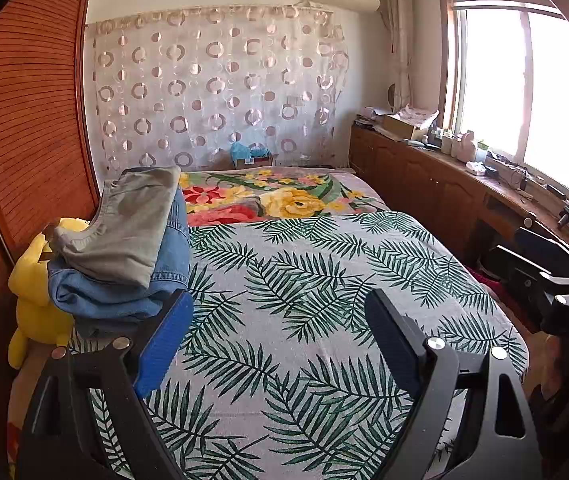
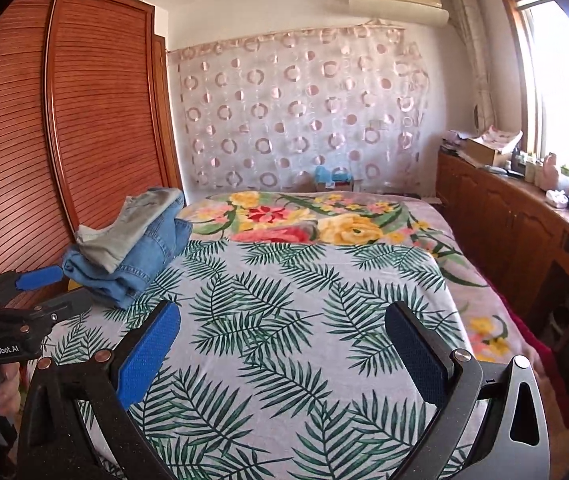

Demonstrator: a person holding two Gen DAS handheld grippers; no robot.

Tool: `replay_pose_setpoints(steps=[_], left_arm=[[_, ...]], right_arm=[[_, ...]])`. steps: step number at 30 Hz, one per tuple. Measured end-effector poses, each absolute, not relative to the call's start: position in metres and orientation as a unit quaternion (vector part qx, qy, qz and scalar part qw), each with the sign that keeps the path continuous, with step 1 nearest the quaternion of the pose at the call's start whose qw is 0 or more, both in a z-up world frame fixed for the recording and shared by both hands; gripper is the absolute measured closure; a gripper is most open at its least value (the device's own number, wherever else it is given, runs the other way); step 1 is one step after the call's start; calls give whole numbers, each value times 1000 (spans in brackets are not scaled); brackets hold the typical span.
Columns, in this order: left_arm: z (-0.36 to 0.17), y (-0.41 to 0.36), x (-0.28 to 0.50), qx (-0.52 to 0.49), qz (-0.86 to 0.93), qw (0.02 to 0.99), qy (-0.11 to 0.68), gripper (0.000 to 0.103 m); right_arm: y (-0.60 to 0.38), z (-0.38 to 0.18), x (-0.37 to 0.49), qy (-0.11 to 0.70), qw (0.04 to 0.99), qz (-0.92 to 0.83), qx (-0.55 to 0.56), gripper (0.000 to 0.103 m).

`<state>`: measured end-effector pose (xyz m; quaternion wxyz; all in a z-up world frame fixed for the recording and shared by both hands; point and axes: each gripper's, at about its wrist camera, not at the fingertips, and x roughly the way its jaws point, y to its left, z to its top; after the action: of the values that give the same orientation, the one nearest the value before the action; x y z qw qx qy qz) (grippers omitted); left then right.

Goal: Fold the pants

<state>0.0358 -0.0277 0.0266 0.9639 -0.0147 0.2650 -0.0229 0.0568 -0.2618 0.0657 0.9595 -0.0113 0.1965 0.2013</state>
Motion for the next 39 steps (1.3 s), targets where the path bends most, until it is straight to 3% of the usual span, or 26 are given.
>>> replay_pose_setpoints(steps=[39], left_arm=[[71, -2, 5, -18, 17, 975, 221, 15]], right_arm=[[-261, 73, 43, 144, 973, 179, -13, 1]])
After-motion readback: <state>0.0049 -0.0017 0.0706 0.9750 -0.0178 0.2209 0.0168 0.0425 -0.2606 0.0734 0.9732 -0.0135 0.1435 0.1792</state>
